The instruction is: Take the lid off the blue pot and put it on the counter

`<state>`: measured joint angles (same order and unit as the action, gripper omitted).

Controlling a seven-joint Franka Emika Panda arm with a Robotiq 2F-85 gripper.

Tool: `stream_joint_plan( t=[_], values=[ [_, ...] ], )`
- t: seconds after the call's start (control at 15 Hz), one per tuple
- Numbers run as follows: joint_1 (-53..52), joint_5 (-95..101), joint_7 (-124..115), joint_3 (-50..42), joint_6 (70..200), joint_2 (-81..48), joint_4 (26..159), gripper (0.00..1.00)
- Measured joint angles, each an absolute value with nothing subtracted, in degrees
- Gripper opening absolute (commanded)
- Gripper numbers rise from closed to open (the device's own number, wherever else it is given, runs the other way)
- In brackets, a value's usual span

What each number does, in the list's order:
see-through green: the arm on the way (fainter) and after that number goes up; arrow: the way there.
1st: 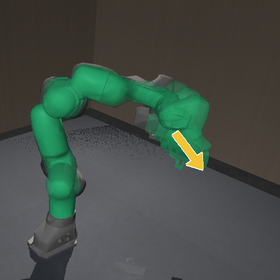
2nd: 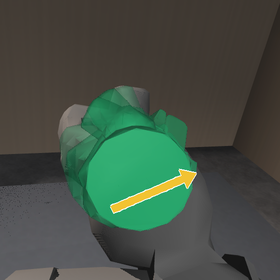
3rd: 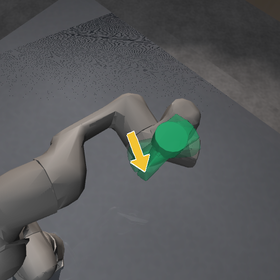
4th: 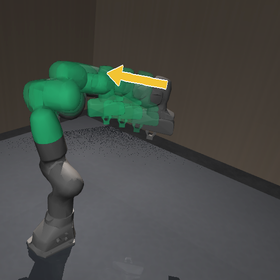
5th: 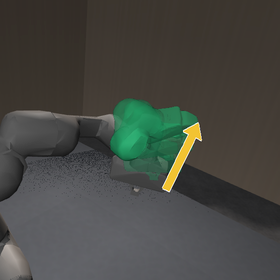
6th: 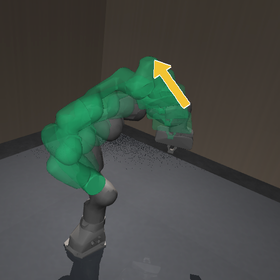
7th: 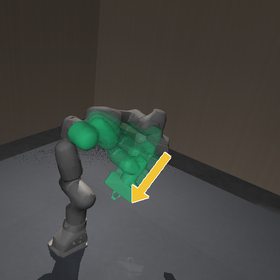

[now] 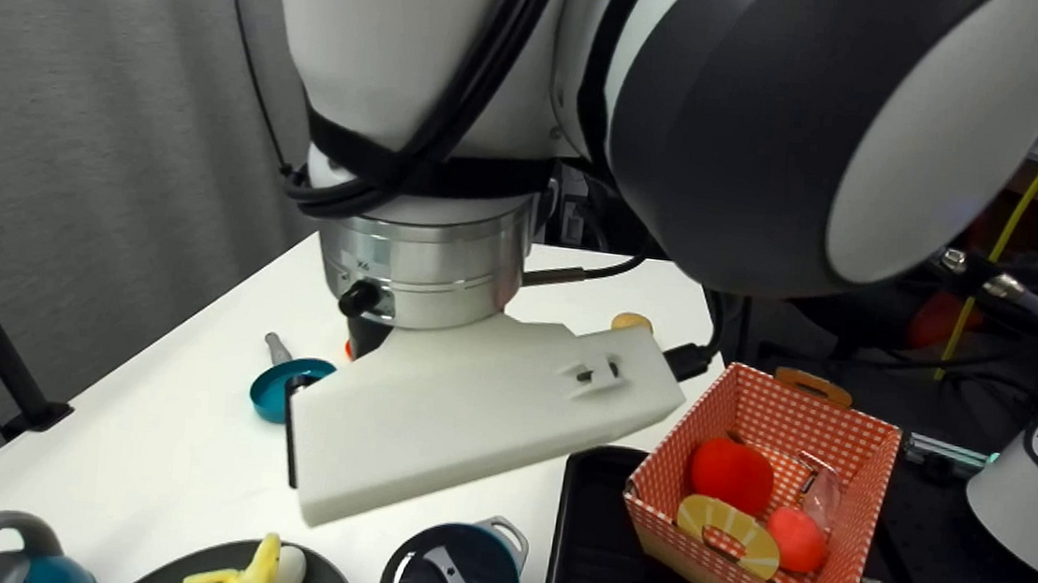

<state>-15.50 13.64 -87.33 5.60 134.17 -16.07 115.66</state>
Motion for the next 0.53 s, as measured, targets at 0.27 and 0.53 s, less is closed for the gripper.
stream_joint_plan(
  t=[0.27, 0.53],
  values=[
    [-15.50, 9.88, -85.36, 5.68, 134.21, -16.07, 115.66, 1.00],
    [-15.50, 8.52, -84.50, 5.68, 134.21, -16.07, 115.67, 1.00]
  ],
)
